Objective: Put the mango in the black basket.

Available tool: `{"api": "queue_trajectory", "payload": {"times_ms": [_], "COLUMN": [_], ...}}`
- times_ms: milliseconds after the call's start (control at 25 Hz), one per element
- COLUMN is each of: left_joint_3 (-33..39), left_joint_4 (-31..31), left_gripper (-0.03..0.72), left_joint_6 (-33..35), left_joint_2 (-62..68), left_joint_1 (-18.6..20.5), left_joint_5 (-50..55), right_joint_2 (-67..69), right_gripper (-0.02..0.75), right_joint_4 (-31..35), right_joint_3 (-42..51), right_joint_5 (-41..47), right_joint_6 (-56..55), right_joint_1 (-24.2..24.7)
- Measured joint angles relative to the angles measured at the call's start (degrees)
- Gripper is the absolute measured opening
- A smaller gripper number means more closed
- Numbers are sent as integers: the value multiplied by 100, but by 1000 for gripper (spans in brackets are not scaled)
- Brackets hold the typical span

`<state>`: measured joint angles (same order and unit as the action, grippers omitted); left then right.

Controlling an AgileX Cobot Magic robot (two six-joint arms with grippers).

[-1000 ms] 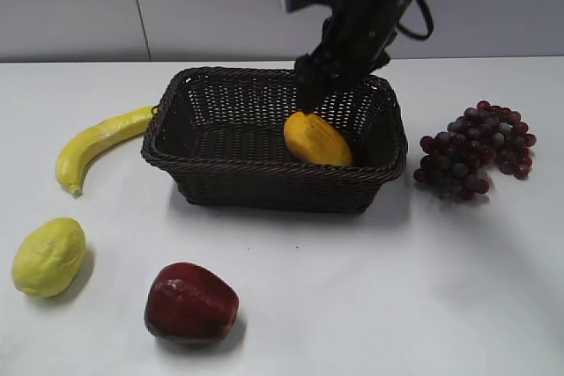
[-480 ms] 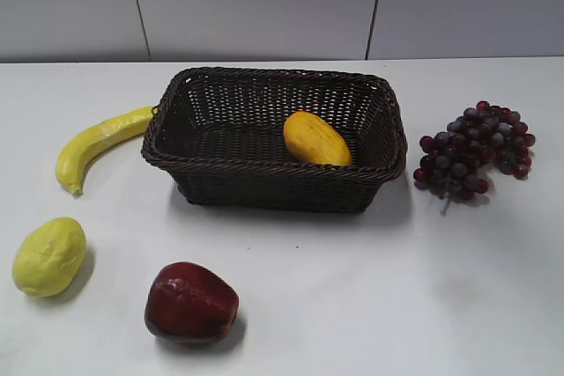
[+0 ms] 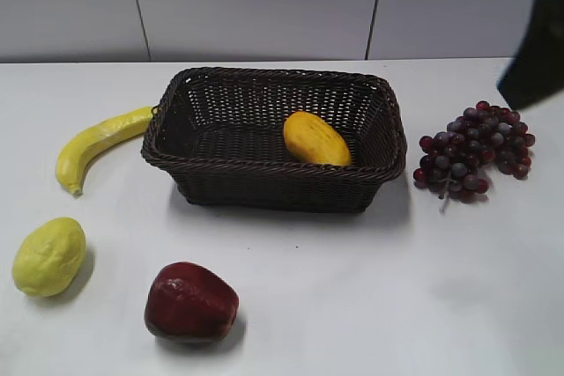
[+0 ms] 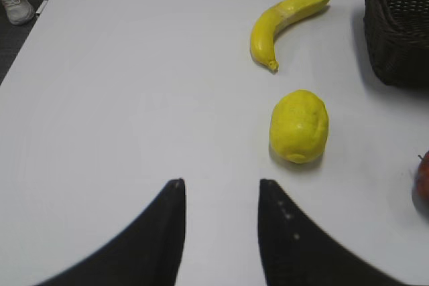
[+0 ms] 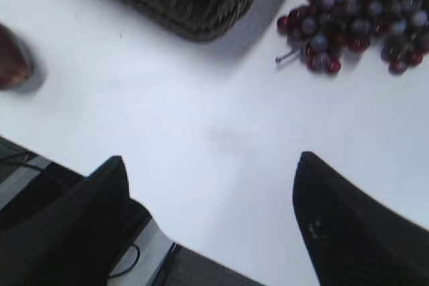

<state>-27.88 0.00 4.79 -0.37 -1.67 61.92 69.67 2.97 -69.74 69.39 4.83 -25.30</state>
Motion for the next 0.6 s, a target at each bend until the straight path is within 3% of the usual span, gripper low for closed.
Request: {"api": "queue_trajectory", "payload": {"times_ms": [280, 440, 600], "left_joint_3": [0, 0, 0], "left_joint_4": [0, 0, 0], "left_gripper": [272, 272, 272], "left_joint_6": [0, 0, 0], "left_joint_2": [0, 0, 0], "left_joint_1": [0, 0, 0], "left_joint_5": [0, 0, 0], "right_joint_2": [-2012, -3041, -3914], "right_gripper": [596, 663, 667], "right_joint_4": [-174, -432, -541], "right_joint_3": [1960, 2697, 3310], "right_joint_5": [-530, -604, -696], "right_joint_6": [0, 0, -46], "right_joint_1": [0, 0, 0]}}
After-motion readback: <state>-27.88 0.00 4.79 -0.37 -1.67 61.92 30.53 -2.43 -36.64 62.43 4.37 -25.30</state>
